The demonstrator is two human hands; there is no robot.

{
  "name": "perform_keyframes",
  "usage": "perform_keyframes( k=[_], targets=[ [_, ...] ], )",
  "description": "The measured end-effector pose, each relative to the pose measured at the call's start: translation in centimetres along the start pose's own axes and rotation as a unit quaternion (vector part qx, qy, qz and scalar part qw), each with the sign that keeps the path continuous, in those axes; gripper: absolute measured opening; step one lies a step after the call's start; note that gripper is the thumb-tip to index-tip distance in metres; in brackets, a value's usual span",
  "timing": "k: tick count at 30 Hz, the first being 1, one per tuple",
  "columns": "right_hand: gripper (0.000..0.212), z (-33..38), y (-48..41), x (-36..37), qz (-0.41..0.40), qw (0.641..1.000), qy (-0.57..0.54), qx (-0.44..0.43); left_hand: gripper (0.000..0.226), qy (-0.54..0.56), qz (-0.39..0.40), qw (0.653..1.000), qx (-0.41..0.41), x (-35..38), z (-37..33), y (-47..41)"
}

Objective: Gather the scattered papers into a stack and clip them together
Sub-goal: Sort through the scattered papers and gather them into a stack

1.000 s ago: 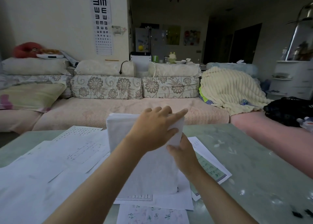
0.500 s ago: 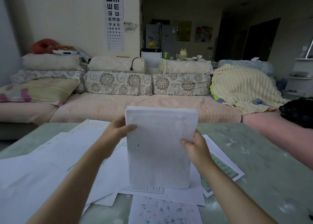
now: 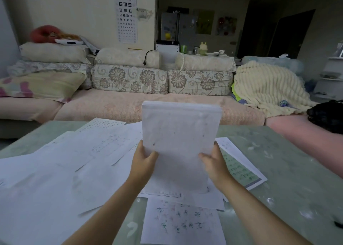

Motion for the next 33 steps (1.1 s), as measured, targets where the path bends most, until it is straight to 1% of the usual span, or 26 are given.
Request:
perform_keyframes(
  k=[4,6,8,11,13,15,18,21,24,26,29,31,33],
  targets=[
    [0.047,0.0,0.3,-0.2,-0.001,0.999,0.049,-0.011,0.032,-0.111,0.003,0.993,0.044,0.5,-0.2,0.0],
    [0.05,-0.1,-0.5,-1.0,-0.013,0.997,0.074,-0.015,0.028,-0.189,0.038,0.979,0.063,1.0,-0.7,-0.7],
    [0.044,-0.3,-1.5,-2.3,-0.016,0.995,0.102,0.016,0.028,-0.242,0.079,0.965,0.058,2.1,-1.2,-1.1],
    [0.033,-0.3,-2.5,-5.1,-0.015,0.988,0.134,0.074,0.026,-0.232,0.128,0.964,-0.002,4.7,-1.5,-0.4],
    [0.019,-0.5,-2.7,-7.3,-0.017,0.984,0.146,0.105,0.029,-0.215,0.159,0.963,-0.046,7.2,-1.4,0.5],
    [0.021,-1.6,-3.3,-9.9,-0.038,0.978,0.154,0.132,0.031,-0.224,0.184,0.954,-0.076,10.1,-1.3,1.5],
    [0.016,-3.8,-4.8,-14.3,-0.082,0.972,0.16,0.154,0.028,-0.241,0.242,0.933,-0.116,15.2,-0.8,3.5],
    [0.012,-5.5,-6.5,-19.1,-0.116,0.96,0.19,0.168,0.03,-0.239,0.29,0.917,-0.132,20.6,-0.1,5.2],
    [0.014,-7.4,-8.2,-23.3,-0.149,0.948,0.219,0.178,0.02,-0.23,0.301,0.918,-0.117,25.9,0.4,6.6],
    [0.017,-8.2,-9.0,-25.7,-0.165,0.937,0.257,0.172,0.019,-0.229,0.3,0.92,-0.103,29.1,0.9,7.5],
    [0.017,-9.5,-9.7,-28.1,-0.16,0.92,0.315,0.171,0.017,-0.251,0.303,0.916,-0.074,32.9,2.2,8.5],
    [0.026,-10.7,-10.2,-28.6,-0.144,0.91,0.348,0.175,0.023,-0.311,0.307,0.899,-0.026,34.5,3.6,8.6],
    [0.044,-11.5,-10.3,-28.6,-0.128,0.894,0.391,0.178,0.034,-0.387,0.302,0.871,0.014,34.9,4.6,8.3]
  ],
)
Point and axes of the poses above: each hand's wrist, its own y-axis away from the middle knuckle, its own x-axis out of the palm, z = x × y, the point moved 3 cm from there along -y, towards the middle knuckle, and after that the axes turned 13 degrees about -z, right-handed, at the moved point
